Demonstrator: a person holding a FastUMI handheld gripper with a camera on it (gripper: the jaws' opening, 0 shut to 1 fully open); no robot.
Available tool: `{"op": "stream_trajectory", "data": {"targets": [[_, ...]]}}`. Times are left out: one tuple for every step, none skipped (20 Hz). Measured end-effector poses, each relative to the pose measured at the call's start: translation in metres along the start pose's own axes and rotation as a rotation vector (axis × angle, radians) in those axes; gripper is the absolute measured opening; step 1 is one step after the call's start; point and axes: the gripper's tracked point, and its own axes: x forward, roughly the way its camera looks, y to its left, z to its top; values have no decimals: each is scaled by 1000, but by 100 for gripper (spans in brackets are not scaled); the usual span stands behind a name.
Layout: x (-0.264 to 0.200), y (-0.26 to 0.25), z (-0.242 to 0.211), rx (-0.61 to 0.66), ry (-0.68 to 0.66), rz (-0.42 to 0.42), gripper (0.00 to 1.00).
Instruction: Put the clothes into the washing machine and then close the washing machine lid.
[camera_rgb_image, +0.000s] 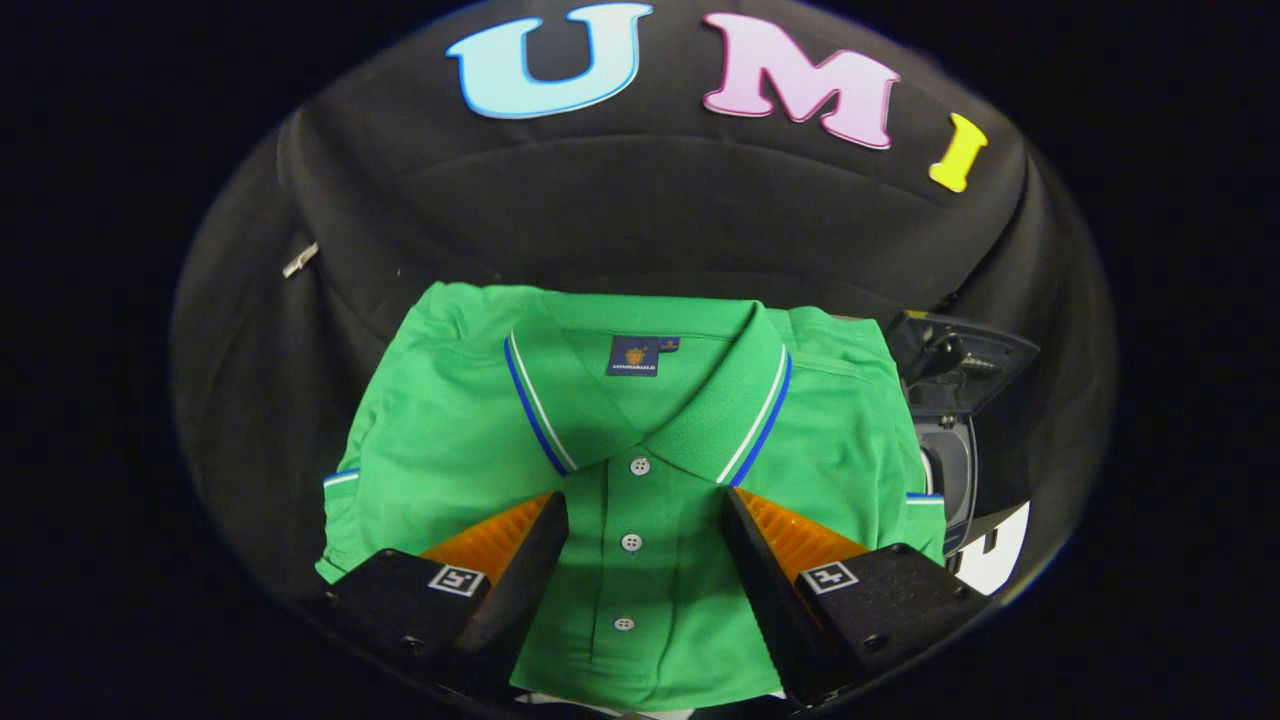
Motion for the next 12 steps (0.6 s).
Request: {"op": "stream_trajectory", "data": {"targets": [[-3,0,-1,13,15,-1,97],[-2,-3,1,18,19,-9,96],[-2,-7,2,26,22,-12,87],[-2,-12,2,30,24,-20,82],[-2,-15,5,36,15,-28,69],[-3,-18,7,38,6,-28,55],[-1,-22,8,38,-4,-21,42],[-2,-21,8,29,-18,-3,29],[-4,-22,8,31,-32,11,16],[-4,-22,7,47,-49,24,16],[-4,-22,6,59,-63,34,15],[-6,-21,7,58,-71,38,15]]}}
